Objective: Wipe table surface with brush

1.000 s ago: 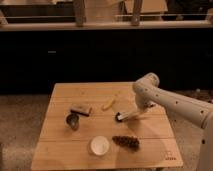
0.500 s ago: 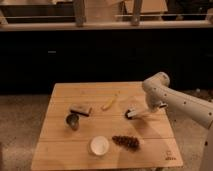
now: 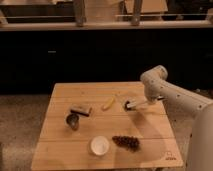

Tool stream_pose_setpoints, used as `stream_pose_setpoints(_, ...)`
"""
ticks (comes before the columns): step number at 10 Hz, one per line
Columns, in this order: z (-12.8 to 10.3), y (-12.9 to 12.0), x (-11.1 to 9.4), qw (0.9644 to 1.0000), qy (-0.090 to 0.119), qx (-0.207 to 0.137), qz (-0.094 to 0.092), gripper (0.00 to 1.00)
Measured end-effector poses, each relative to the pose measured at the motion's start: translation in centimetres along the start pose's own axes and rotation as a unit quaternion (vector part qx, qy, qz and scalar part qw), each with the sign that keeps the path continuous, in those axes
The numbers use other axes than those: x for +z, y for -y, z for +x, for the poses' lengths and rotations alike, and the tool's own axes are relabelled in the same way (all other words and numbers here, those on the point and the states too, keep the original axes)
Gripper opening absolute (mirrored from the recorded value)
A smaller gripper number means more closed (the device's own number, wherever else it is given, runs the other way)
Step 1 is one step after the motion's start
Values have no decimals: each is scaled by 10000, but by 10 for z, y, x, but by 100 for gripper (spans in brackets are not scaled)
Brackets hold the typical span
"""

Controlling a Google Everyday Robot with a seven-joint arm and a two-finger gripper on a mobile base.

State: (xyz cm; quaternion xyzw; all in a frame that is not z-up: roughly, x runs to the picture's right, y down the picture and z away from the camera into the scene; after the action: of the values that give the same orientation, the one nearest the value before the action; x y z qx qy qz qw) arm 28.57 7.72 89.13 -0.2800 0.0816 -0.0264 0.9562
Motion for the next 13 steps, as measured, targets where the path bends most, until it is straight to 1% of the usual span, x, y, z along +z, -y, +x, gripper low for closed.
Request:
stream_pose_setpoints(1, -13, 0, -2, 9999, 66, -149, 9, 2)
stream_pose_setpoints(2, -34, 0, -7, 9990, 174, -403, 53, 2)
stream_pose_setpoints(3, -50, -2, -11, 9977, 255, -630, 79, 2)
stream_pose_setpoints(4, -66, -10, -17, 9950, 362, -920, 119, 2)
stream_pose_setpoints(5, -69, -17, -19, 9941, 384, -1007, 98, 2)
stream_pose_setpoints(6, -72, -34, -23, 9919, 406, -1203, 59, 2)
stream_pose_setpoints(7, -71, -48, -24, 9904, 417, -1321, 4, 2)
stream_pose_setpoints(8, -67, -53, -23, 9899, 430, -1352, -28, 2)
stream_pose_setpoints(9, -55, -59, -21, 9902, 383, -1337, -103, 2)
stream_pose_setpoints(10, -37, -64, -16, 9917, 322, -1230, -189, 2)
stream_pose_setpoints(11, -20, -66, -13, 9932, 252, -1110, -226, 2)
stream_pose_setpoints(13, 15, -60, -3, 9971, 47, -710, -270, 2)
